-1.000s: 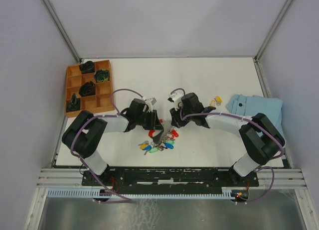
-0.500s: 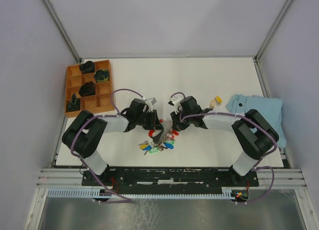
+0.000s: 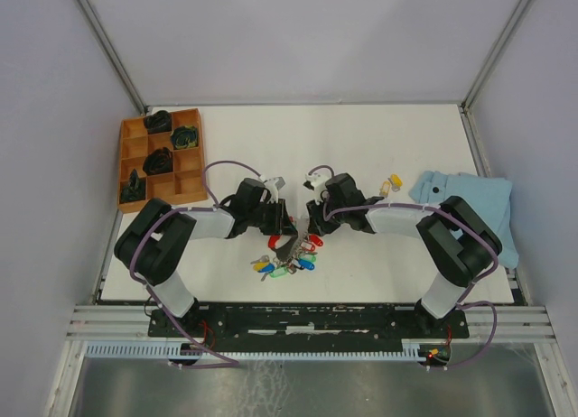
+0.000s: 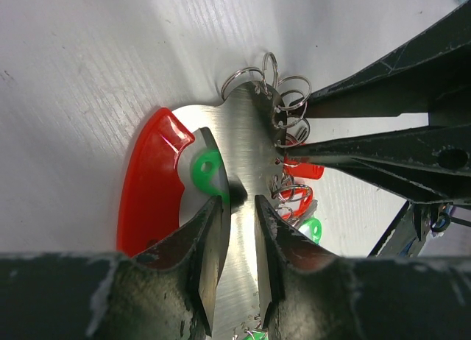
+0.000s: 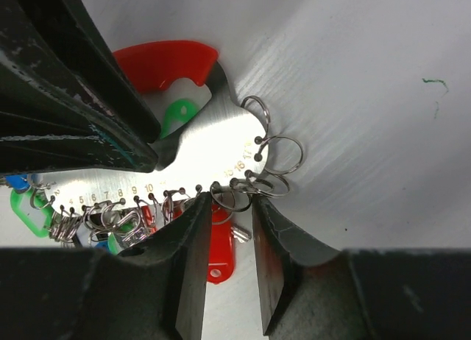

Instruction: Put the keys on the keyring

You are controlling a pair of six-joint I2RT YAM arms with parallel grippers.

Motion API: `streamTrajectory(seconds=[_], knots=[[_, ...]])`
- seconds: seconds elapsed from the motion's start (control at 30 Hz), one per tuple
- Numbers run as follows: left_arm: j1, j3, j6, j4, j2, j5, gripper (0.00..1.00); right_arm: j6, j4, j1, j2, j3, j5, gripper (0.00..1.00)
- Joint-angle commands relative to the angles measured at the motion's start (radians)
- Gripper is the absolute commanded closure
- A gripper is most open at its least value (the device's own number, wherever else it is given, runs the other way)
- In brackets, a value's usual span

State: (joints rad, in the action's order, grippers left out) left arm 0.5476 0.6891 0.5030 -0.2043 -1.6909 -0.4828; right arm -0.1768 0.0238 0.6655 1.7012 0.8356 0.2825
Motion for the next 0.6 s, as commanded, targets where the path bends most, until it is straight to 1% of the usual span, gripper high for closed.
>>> streamTrajectory(seconds=[0.0, 0.2, 0.57], knots=[[0.008, -0.005, -0.073, 0.075, -0.038, 0.04, 0.68, 0.025, 0.048, 0.0, -0.009, 0.004, 0.074, 0.64], [0.008, -0.003, -0.073, 0.075, -0.043, 0.041, 0.68, 0.059, 0.044, 0.0, -0.021, 0.006, 0.111, 0.7], [0.009, 0.001, -0.077, 0.08, -0.047, 0.044, 0.68, 0.114, 0.016, 0.001, -0.011, 0.031, 0.09, 0.8]])
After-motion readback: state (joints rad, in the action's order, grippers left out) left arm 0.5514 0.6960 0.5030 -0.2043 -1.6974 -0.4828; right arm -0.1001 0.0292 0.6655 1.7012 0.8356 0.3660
